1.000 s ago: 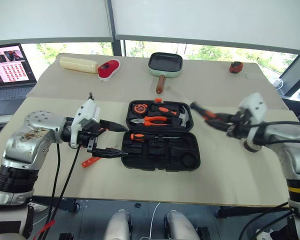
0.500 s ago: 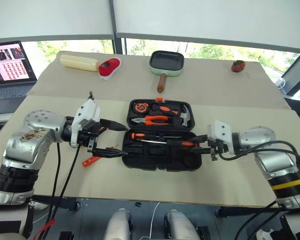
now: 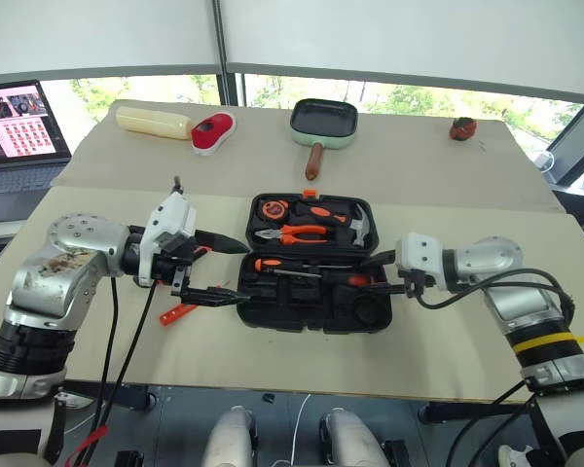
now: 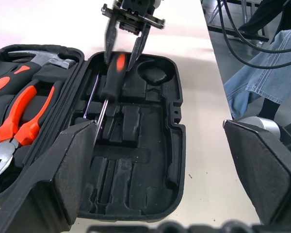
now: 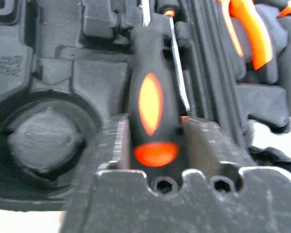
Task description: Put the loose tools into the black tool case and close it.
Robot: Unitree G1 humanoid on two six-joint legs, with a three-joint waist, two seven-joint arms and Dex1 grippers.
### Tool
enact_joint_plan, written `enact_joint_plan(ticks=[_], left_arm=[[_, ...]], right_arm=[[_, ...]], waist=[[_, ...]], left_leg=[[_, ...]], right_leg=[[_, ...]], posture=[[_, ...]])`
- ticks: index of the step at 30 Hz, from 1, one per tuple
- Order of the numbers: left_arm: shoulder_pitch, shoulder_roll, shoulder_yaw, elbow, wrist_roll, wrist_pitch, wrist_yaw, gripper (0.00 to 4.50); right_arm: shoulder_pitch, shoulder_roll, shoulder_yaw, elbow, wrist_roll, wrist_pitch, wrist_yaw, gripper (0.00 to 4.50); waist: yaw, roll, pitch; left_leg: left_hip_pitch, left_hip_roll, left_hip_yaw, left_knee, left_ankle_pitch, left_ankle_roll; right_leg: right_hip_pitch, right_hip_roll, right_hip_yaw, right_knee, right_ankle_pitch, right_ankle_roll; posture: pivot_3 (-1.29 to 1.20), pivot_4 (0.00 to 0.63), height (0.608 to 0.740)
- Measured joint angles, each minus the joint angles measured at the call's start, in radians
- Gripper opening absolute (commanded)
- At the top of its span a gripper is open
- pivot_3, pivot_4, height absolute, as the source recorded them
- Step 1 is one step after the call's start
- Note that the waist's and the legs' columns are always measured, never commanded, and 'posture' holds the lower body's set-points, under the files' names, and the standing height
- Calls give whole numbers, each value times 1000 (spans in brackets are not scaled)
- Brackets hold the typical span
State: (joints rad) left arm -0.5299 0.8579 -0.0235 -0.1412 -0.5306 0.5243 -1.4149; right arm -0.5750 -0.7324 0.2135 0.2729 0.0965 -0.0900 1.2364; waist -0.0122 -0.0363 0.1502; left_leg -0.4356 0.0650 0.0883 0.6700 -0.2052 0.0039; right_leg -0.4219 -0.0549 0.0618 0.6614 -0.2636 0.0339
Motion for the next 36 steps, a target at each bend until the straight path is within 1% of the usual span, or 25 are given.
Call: enact_joint_plan(ticks=[1,3,4,7,10,11,15,18,22,25,31,34,36], left_arm=[[0,0,0,0,0,0,1,4500],[0,0,0,0,0,0,5,4500],[0,0,0,0,0,0,7,4500],[0,-1,0,0,0,0,14,4500],[0,-6,-1,0,0,0,19,4500],[-1,-7,-2,0,1,-1,19,4500],[-11,-12,-12,9,7,-7,17,4500],[-14,-15,-14,24,17,-21,16,4500],[-16,-21,-17,31,19,-24,12,4500],[-19,-22,-20,37,21,-25,11,4500],[-19,-22,-20,39,22,-32,12,4500],[-19,-23,-20,41,22,-42,13,4500],[-19,-23,-20,42,22,-42,14,4500]], right_arm=[[0,10,-1,-13,7,27,1,3879],[0,32,-4,-39,35,93,-2,3879],[-1,40,-5,-53,46,118,-3,3708],[-7,60,-12,-95,75,195,-18,2869],[-7,80,-11,-117,75,224,-37,1748],[-7,90,-10,-118,74,231,-48,1469],[-6,124,4,-117,62,246,-83,42],[-4,131,11,-111,41,250,-99,42],[-4,169,25,-102,22,286,-134,42],[-4,167,38,-105,-2,285,-135,42],[-6,153,62,-112,-47,233,-125,42],[-18,132,93,-104,-97,152,-125,42],[-25,133,100,-96,-117,134,-126,42]], waist=[[0,0,0],[0,0,0],[0,0,0],[0,0,0],[0,0,0],[0,0,0],[1,0,0],[0,0,0],[0,0,0],[-1,0,0],[-1,0,0],[-1,-1,-1],[-1,-2,-1]], left_leg=[[0,0,0,0,0,0],[0,0,0,0,0,0],[0,0,0,0,0,0],[0,0,0,0,0,0],[0,0,0,0,0,0],[0,0,0,0,0,0],[0,0,0,0,0,0],[0,0,0,0,0,0],[0,0,0,0,0,0],[1,0,0,0,0,0],[2,0,0,0,0,0],[2,0,0,0,0,0],[4,0,0,0,0,0]], right_leg=[[0,0,0,0,0,0],[0,0,0,1,0,0],[0,0,0,1,0,0],[0,0,0,1,0,0],[0,0,0,1,0,0],[0,0,0,1,0,0],[0,0,0,1,0,0],[0,0,0,1,0,0],[-1,0,0,2,0,0],[0,0,0,2,0,0],[1,0,0,2,0,0],[1,0,0,2,0,0],[2,0,0,2,0,0]], posture=[[0,150,740],[0,150,740],[0,150,740],[0,150,740],[0,150,740],[0,150,740],[0,150,740],[0,150,740],[0,150,740],[0,150,740],[0,150,740],[0,150,740],[0,150,740]])
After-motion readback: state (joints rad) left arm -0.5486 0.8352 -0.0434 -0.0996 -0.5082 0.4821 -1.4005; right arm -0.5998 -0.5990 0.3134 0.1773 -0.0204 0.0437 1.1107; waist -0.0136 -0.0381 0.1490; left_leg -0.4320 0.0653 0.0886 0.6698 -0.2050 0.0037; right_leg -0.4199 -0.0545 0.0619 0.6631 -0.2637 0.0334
